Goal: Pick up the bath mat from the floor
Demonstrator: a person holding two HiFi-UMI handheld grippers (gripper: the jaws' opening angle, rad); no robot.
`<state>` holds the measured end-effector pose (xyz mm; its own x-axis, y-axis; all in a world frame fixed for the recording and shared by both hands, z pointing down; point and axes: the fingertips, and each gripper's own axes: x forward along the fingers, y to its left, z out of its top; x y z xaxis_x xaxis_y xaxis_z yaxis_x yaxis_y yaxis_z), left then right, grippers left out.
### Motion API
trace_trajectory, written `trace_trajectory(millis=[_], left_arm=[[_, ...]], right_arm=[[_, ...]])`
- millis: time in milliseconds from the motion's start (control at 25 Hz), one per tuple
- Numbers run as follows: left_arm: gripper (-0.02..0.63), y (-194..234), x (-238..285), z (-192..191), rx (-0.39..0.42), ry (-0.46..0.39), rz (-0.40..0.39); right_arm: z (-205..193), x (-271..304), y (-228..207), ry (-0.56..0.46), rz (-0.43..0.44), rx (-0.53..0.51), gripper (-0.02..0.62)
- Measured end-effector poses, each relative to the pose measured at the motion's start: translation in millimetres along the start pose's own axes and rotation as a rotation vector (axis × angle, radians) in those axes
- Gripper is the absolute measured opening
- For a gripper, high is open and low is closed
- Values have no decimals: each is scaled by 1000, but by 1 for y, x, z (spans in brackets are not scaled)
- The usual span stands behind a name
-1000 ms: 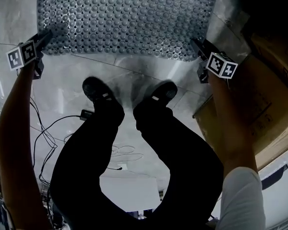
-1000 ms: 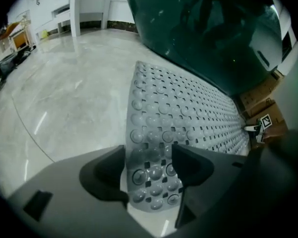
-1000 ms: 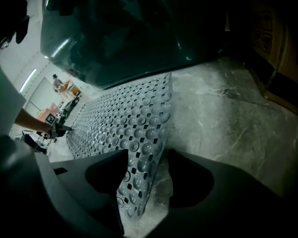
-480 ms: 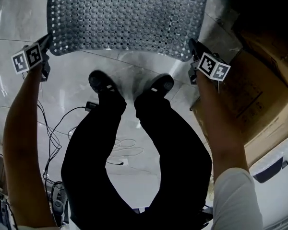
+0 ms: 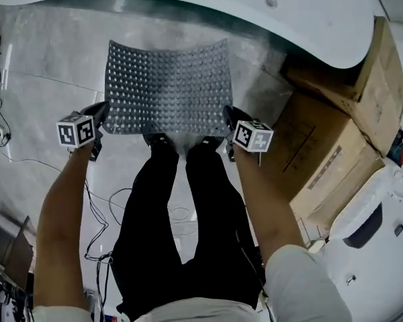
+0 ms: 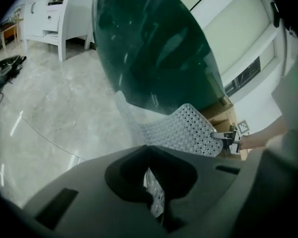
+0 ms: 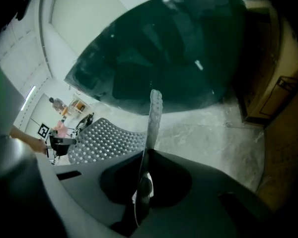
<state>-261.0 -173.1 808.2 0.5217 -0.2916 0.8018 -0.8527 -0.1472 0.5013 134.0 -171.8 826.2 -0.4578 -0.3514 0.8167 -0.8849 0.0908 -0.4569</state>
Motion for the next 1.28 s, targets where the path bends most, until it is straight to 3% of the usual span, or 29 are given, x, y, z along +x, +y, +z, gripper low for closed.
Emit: trace_trajectory(millis=[240,520,680,960,1120,1280], left_arm=[[12,-86,-128,11,-43,-84,-52],[12,-187,-290,83,17,-323,-137],[13,-261,-364,150,164,-474,-186],[13,-397,-492,257,381,-743,-280],[14,-459,-552,277,504,-835,-284],[14,-513,-596,270,589,-893,-284]], right_arm=[[49,-118,89,45,79,-186,35],[146,-291,172,-136,171,-303,35],[213,-391,211,-323,200,-337,35],[279,-552,266,-658,273,-402,35],[283,-625,289,-821,310,-433,35],[272,-692,298,-942,345,-411,35]])
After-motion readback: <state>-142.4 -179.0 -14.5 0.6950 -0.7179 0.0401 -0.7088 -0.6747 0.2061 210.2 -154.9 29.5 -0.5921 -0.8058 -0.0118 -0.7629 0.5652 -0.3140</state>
